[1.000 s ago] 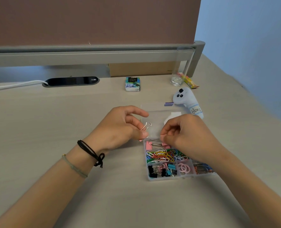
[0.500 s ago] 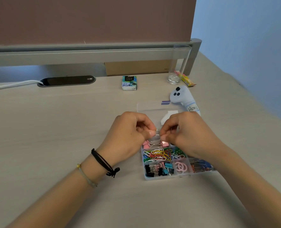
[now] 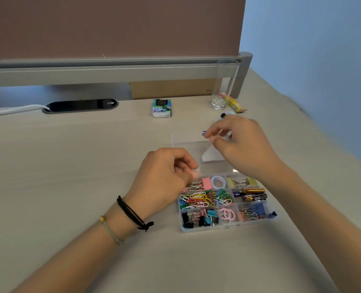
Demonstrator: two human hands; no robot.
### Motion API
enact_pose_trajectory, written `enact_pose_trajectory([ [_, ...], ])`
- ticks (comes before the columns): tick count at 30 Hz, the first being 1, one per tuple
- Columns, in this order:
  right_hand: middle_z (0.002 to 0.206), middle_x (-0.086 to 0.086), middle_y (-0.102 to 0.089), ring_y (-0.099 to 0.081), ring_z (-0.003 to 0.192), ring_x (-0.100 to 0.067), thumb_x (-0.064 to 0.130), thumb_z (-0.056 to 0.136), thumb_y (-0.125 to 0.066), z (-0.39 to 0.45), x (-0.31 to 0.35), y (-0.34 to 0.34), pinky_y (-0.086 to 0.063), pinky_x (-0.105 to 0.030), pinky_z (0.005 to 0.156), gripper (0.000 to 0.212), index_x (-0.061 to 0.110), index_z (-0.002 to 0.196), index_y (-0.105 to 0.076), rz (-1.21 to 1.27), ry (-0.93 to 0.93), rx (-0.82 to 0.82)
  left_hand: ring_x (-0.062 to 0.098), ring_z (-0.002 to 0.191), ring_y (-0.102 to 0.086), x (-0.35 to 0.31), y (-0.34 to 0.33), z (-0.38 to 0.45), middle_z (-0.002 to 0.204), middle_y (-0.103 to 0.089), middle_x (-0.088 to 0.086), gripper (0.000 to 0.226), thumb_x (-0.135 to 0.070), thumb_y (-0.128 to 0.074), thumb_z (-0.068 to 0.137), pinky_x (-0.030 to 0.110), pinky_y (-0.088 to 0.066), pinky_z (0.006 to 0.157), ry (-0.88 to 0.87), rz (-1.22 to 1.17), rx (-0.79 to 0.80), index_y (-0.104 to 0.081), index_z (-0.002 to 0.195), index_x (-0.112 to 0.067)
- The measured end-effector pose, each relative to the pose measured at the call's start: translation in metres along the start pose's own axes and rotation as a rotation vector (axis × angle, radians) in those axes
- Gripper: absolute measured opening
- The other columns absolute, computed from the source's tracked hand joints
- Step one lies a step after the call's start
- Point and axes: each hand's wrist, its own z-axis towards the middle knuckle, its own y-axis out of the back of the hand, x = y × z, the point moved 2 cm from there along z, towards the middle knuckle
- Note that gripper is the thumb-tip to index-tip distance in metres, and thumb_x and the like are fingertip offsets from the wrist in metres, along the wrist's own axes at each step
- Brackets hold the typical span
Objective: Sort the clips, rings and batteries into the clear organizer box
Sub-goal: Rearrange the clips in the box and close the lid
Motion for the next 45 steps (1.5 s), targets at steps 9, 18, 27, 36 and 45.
enact_pose_trajectory([
  [9, 0.109, 0.0, -0.072, -0.062, 0.105, -0.023, 0.029, 0.101, -0.046, 0.044, -0.005, -0.023, -0.049, -0.036, 0.089, 0.027, 0.023, 0.114, -0.069, -0.165, -0.005, 0.297, 0.022, 0.055, -0.073, 0.021, 0.022, 0.005, 0.074, -0.076, 0.004, 0.043, -0.029, -0.086, 0.075, 0.034, -0.051, 0.053, 0.321, -0.009, 0.177, -0.05, 0.099, -0.023],
  [18, 0.087, 0.005, -0.061, -0.056, 0.083, -0.013, 0.026, 0.092, -0.067, 0.058, 0.032, -0.022, -0.043, -0.029, 0.074, 0.009, 0.021, 0.09, -0.075, -0.074, 0.066, 0.067, 0.026, 0.064, -0.075, 0.04, 0.048, 0.014, 0.078, -0.077, 0.005, 0.036, -0.021, -0.077, 0.085, 0.035, -0.053, 0.056, 0.341, -0.018, 0.208, -0.057, 0.115, -0.026],
  [27, 0.079, 0.01, -0.071, -0.067, 0.076, -0.003, 0.015, 0.089, -0.072, 0.03, 0.075, 0.006, -0.054, -0.019, 0.073, 0.007, 0.021, 0.089, -0.076, 0.134, 0.058, 0.107, 0.029, 0.064, -0.075, 0.066, 0.092, 0.023, 0.101, -0.072, 0.013, 0.032, -0.007, -0.04, 0.099, 0.037, -0.06, 0.053, 0.456, -0.256, 0.137, -0.058, 0.12, -0.024],
  [36, 0.082, 0.009, -0.068, -0.065, 0.082, -0.005, -0.001, 0.083, -0.072, -0.045, 0.075, -0.022, -0.052, -0.018, 0.076, 0.016, 0.015, 0.08, -0.075, 0.41, 0.006, 0.175, 0.023, 0.078, -0.07, 0.054, 0.084, 0.021, 0.096, -0.073, 0.006, 0.015, -0.036, -0.051, 0.101, 0.041, -0.062, 0.068, 0.364, -0.096, 0.183, -0.063, 0.108, -0.03],
  [45, 0.082, 0.009, -0.067, -0.061, 0.079, -0.008, 0.007, 0.076, -0.079, -0.024, 0.087, -0.075, -0.046, -0.017, 0.071, 0.015, 0.021, 0.081, -0.077, 0.288, 0.179, 0.201, 0.018, 0.118, -0.056, 0.068, 0.09, 0.026, 0.123, -0.065, -0.007, 0.031, -0.036, -0.063, 0.092, 0.044, -0.045, 0.103, 0.012, 0.445, 0.0, -0.063, 0.123, -0.037],
])
